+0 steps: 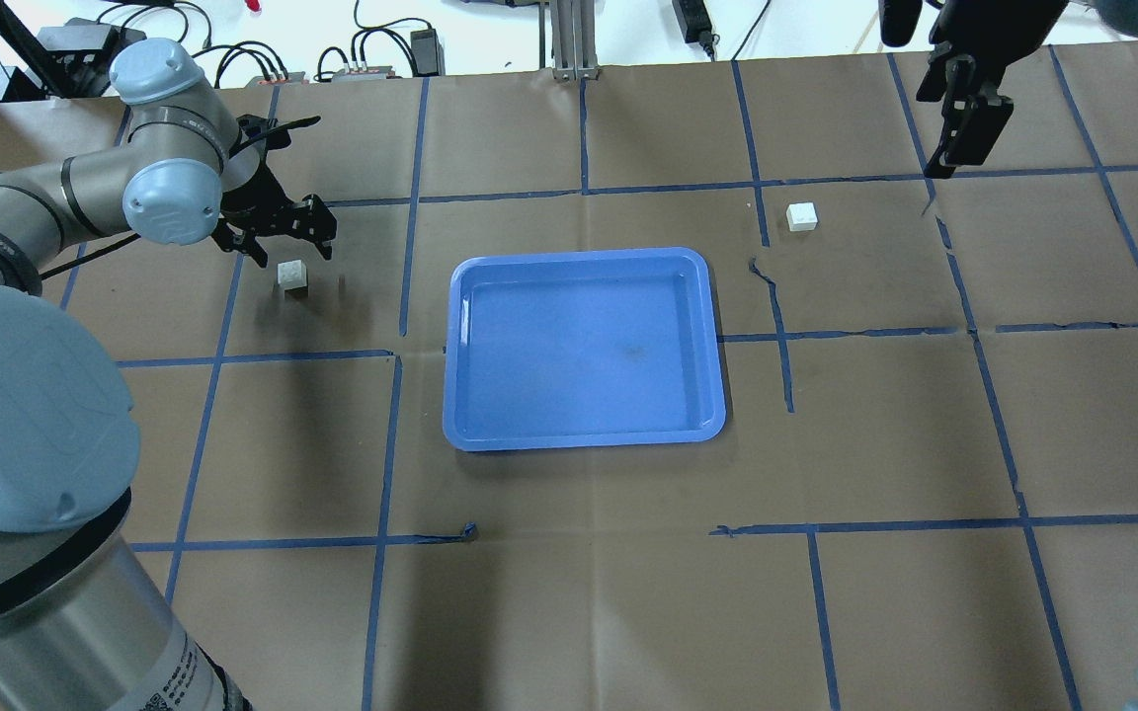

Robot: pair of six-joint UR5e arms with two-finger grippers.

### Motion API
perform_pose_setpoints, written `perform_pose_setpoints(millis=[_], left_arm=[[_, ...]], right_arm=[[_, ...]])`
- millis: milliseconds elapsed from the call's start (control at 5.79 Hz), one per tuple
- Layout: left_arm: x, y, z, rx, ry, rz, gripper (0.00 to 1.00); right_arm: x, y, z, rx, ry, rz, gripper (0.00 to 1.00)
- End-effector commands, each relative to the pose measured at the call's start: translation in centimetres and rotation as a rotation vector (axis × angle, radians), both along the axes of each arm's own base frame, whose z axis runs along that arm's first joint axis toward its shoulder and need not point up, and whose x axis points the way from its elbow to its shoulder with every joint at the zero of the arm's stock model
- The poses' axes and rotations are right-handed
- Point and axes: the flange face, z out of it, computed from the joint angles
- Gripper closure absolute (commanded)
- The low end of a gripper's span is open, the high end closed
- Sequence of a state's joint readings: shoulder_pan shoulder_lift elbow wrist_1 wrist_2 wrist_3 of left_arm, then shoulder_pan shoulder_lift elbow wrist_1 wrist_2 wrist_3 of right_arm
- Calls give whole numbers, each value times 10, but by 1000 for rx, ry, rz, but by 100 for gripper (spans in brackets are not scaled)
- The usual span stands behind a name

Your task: Assemble white blocks and place on blue tray

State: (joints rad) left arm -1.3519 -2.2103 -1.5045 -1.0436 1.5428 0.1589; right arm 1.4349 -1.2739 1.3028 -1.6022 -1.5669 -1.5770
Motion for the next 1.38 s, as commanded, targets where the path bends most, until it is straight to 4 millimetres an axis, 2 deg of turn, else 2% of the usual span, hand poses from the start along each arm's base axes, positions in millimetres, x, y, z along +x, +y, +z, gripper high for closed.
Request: perform_pose_setpoints(millis=[0,173,345,518,691,864,1036,1209], left_arm=[[0,1,-8,18,3,-9,26],[0,1,-8,19,3,-19,68],[0,1,-8,19,5,-23,97],[1,3,6,4,4,-64,100],[-2,10,29,-9,8,-221,100],[-18,35,45,47,45,-422,100],[-44,50,68,46,60,-613,100],[-81,57,75,52,77,-838,100]], right_arm=[[-12,-74,-37,-3,-38,188,0],[-14,-91,-65,14,-53,228,0],[-14,-118,-118,-14,-98,280,0],[-17,-127,-157,14,-147,327,0],[-25,-130,-181,17,-241,341,0],[-37,-122,-214,45,-322,321,0],[-46,-116,-234,33,-390,288,0],[-45,-109,-254,23,-395,280,0]])
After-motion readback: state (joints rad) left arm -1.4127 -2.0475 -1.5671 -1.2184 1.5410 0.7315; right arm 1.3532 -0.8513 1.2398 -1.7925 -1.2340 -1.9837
